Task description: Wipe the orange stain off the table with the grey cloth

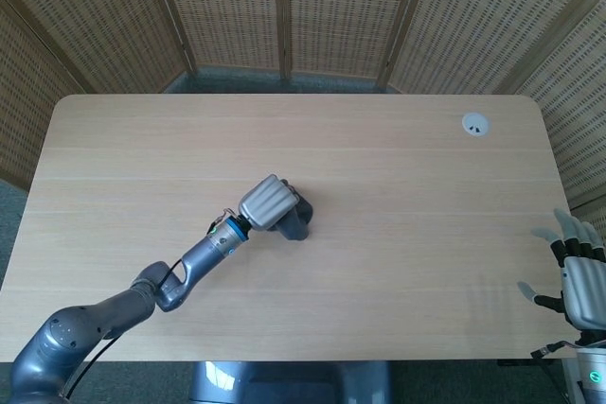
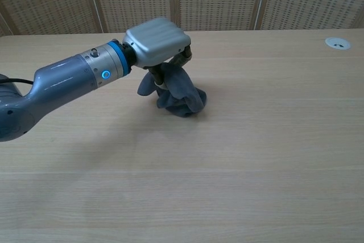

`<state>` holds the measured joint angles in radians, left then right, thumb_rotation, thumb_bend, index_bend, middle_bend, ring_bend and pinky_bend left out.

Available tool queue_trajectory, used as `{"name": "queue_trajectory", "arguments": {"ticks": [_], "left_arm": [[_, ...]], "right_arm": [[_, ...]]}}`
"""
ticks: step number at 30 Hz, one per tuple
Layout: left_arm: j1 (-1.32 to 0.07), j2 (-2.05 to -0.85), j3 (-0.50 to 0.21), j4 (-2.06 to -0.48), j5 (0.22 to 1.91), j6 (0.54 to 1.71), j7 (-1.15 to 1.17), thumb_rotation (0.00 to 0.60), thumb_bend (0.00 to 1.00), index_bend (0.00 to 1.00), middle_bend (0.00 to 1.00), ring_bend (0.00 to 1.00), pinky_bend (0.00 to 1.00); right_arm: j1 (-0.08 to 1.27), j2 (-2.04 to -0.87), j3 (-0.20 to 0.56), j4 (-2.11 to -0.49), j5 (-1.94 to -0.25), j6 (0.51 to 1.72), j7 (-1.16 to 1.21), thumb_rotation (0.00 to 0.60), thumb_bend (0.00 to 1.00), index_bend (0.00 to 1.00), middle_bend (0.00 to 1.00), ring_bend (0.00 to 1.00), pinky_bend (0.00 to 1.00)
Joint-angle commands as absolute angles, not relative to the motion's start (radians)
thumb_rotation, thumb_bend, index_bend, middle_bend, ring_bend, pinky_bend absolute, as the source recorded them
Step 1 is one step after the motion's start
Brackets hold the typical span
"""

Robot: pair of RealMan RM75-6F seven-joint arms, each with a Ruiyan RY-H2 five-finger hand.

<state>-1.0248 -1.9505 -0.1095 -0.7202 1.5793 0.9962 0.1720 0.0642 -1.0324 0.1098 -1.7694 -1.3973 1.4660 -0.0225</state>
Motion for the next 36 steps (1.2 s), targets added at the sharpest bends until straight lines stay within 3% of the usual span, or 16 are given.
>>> {"name": "queue_trajectory", "arguments": {"ticks": [1, 15, 36], "left_arm": [[-1.028, -1.962, -0.111, -0.722, 1.57, 0.985, 0.18, 0.6, 0.15, 0.75, 0.68, 0.65, 0.9], [-0.979, -1.944, -0.065, -0.704, 1.558, 0.966, 0.193, 0.6, 0.15, 0.75, 0.68, 0.64, 0.9], [-0.823, -1.779, 0.013, -0.619, 1.551, 1.005, 0.099, 0.6, 0.15, 0.75, 0.68, 0.64, 0.9]], "right_arm": [[0.064, -1.032, 0.109, -1.77, -1.399, 1.466, -0.023, 0.6, 0.0, 0.24, 0.0, 0.0, 0.0], [0.061, -1.029, 0.11, -1.771, -1.4, 1.473, -0.015, 0.6, 0.0, 0.24, 0.0, 0.0, 0.0], [0.059, -1.034, 0.107, -1.777, -1.41, 1.483, -0.032, 0.6, 0.0, 0.24, 0.0, 0.0, 0.0]]}}
